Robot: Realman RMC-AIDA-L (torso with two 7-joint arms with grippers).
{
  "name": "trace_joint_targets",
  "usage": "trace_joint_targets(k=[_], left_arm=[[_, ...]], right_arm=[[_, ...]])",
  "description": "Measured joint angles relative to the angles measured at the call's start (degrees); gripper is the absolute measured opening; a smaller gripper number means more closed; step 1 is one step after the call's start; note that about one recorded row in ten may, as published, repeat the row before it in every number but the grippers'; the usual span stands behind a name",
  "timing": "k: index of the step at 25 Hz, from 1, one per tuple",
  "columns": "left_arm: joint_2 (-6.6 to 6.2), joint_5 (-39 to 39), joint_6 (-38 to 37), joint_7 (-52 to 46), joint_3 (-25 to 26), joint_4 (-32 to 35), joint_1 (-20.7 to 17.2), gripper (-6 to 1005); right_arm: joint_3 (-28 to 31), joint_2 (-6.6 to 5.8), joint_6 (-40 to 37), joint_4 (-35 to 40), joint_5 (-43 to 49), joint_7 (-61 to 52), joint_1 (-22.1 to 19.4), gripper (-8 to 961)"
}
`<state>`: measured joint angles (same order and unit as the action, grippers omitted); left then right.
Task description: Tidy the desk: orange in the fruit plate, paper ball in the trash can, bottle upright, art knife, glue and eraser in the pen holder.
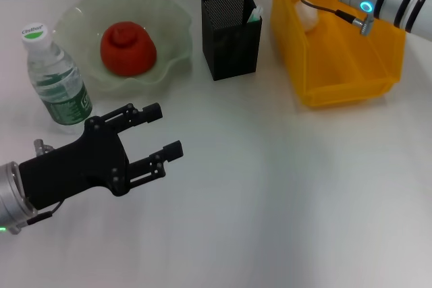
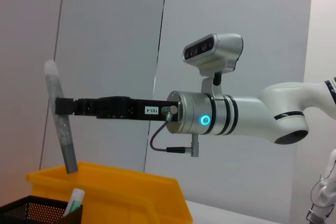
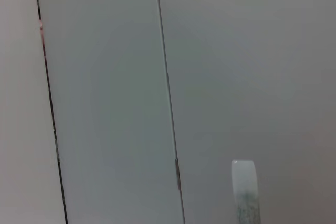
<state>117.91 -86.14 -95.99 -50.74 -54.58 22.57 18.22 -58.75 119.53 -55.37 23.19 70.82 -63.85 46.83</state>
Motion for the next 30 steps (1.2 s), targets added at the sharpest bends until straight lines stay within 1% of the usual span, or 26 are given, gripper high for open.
trace_joint_targets(k=[10,16,23,27,30], left_arm=[[-0.03,0.0,-0.6,0.1,0.0,-0.8,-0.1,716],[-0.09,0.0,-1.0,0.2,0.0,-0.8,-0.5,717],[-0.27,0.0,-1.3,0.2,0.0,-0.9,-0.6,717],[-0.29,0.0,-1.3,0.1,-0.2,-0.9,-0.6,717],[-0.42,0.0,-1.3,-0.3,-0.5,-0.9,-0.5,717]], right_arm=[[-0.1,-0.03,2.1,-1.0,0.3,-0.2,2.5,197],[-0.1,0.01,1.9,-1.6,0.3,-0.3,2.8,426],[0.0,-0.03,-1.0,-2.0,0.1,-1.7,1.6,562],[0.7,-0.14,-4.7,-0.2,0.1,-5.6,-1.7,651],[1.3,-0.36,-13.1,2.8,0.0,-9.2,-6.7,743]])
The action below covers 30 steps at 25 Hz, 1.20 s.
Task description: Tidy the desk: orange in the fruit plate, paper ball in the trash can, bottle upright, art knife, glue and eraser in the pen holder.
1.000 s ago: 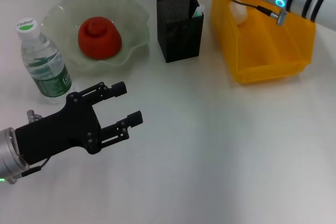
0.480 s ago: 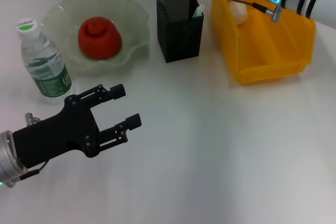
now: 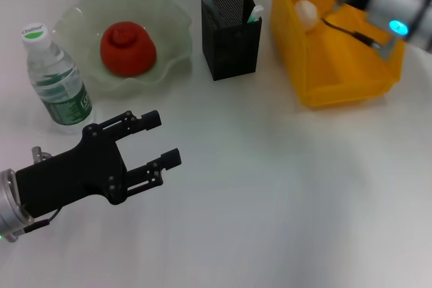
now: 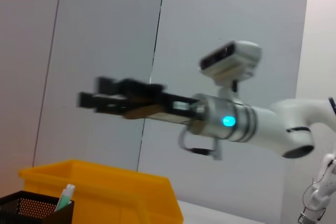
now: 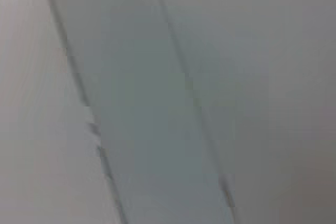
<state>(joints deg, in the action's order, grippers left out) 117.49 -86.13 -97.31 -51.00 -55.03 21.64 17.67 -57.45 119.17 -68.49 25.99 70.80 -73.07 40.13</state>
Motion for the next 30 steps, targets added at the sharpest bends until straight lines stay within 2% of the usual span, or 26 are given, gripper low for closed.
trace_joint_targets(k=[3,6,9,11,14,18,22,30], left_arm=[[-0.47,-0.7,-0.2,-0.7,-0.2,0.0,0.0,717],[-1.08,-2.5,-1.2,-1.8,-0.3,0.0,0.2,717],[-1.96,-5.7,-2.8,-2.8,-0.3,0.0,0.8,717],[-2.32,-7.8,-3.6,-3.1,-0.3,0.2,1.3,717],[-2.57,-10.2,-3.9,-3.2,-0.3,0.4,2.0,717],[-2.92,-13.0,-3.5,-3.3,-0.1,0.2,3.5,717],[-2.98,-13.8,-2.6,-3.3,0.2,0.1,4.1,717],[-3.22,-14.4,-2.5,-3.3,0.3,0.5,4.0,717]], right_arm=[[0.3,-0.38,-11.8,2.2,0.1,-0.9,-5.6,809],[-0.1,-1.73,-23.8,2.9,1.6,-0.9,-10.5,824],[-0.1,-3.45,-32.2,2.7,6.0,0.0,-14.1,834],[0.0,-3.88,-34.7,2.6,10.4,2.0,-15.5,834],[0.1,-3.67,-34.3,2.3,20.2,6.0,-16.3,834],[0.1,-2.79,-30.6,2.2,25.8,8.5,-16.1,834],[0.1,-1.91,-28.3,1.8,27.7,10.6,-15.9,834],[0.0,-1.84,-28.1,0.7,27.8,11.5,-14.6,834]])
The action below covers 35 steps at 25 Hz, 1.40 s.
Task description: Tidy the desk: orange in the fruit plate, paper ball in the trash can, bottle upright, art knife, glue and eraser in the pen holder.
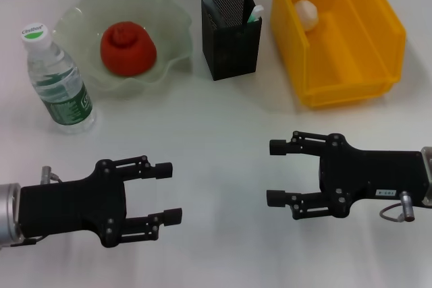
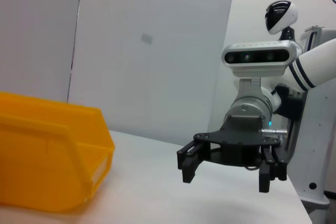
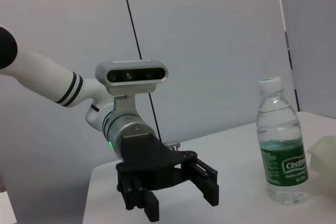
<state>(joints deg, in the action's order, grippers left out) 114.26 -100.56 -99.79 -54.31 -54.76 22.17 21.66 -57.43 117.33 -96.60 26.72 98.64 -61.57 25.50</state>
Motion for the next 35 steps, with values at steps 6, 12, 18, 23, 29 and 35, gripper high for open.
trace_joint_targets(k=[6,12,18,23,29,35], left_arm=[[-0.61,-0.1,-0.2,0.0,0.2,0.0,-0.1,717],[-0.94,-0.1,-0.1,-0.1,0.2,0.0,0.1,717],[-1.16,0.0,0.0,-0.1,0.2,0.0,0.2,717],[-1.16,0.1,0.0,-0.1,0.2,0.0,0.3,717],[-1.15,0.1,-0.1,-0.1,0.2,0.0,0.4,717],[-1.15,0.1,-0.1,-0.4,0.2,0.0,0.4,717]], right_arm=[[-0.4,-0.02,0.0,-0.1,0.1,0.0,0.7,834],[-0.4,-0.05,0.2,-0.2,0.1,0.1,0.9,834],[-0.4,0.02,0.5,-0.3,0.1,0.1,1.1,834],[-0.2,-0.11,0.5,-0.3,0.1,0.1,1.2,834],[-0.1,-0.11,0.5,-0.3,0.1,0.1,1.3,834],[-0.4,-0.09,0.4,-0.4,0.1,0.1,1.7,834]])
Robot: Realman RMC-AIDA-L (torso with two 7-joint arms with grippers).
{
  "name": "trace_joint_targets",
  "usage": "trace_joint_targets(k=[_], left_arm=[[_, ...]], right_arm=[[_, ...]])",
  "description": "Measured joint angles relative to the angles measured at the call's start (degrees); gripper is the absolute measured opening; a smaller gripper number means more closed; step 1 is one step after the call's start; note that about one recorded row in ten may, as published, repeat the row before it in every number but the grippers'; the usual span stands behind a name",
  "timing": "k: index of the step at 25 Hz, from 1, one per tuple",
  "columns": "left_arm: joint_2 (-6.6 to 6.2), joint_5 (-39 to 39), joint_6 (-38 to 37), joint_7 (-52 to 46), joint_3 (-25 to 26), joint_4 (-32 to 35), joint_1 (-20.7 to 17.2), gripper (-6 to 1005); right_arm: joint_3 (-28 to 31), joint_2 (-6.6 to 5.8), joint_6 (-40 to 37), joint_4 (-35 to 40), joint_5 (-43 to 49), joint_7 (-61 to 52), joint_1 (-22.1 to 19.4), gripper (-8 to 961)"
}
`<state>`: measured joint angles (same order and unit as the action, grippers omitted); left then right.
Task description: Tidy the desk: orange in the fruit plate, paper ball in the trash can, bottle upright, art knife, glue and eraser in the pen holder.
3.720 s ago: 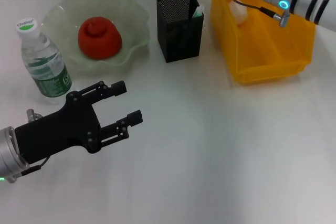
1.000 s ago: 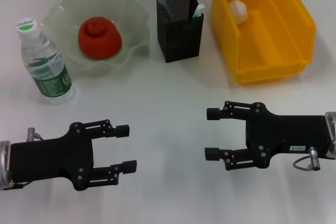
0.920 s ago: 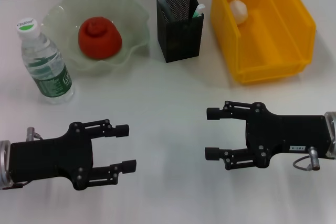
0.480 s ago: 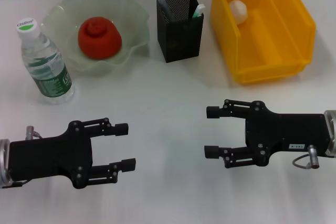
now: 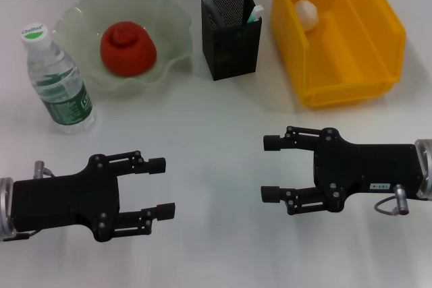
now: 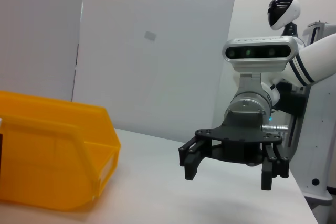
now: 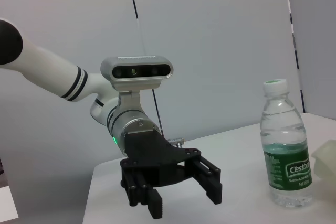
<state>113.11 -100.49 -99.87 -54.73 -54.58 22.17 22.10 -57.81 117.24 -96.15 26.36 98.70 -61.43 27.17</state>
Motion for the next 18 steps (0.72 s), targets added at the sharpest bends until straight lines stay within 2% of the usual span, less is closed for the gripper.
trace_joint_targets(k=[18], left_arm=[[-0.18,-0.2,0.1,-0.4,0.0,0.1,0.4,717]], right_arm=[[0.0,-0.09,0.0,0.0,0.0,0.0,0.3,834]])
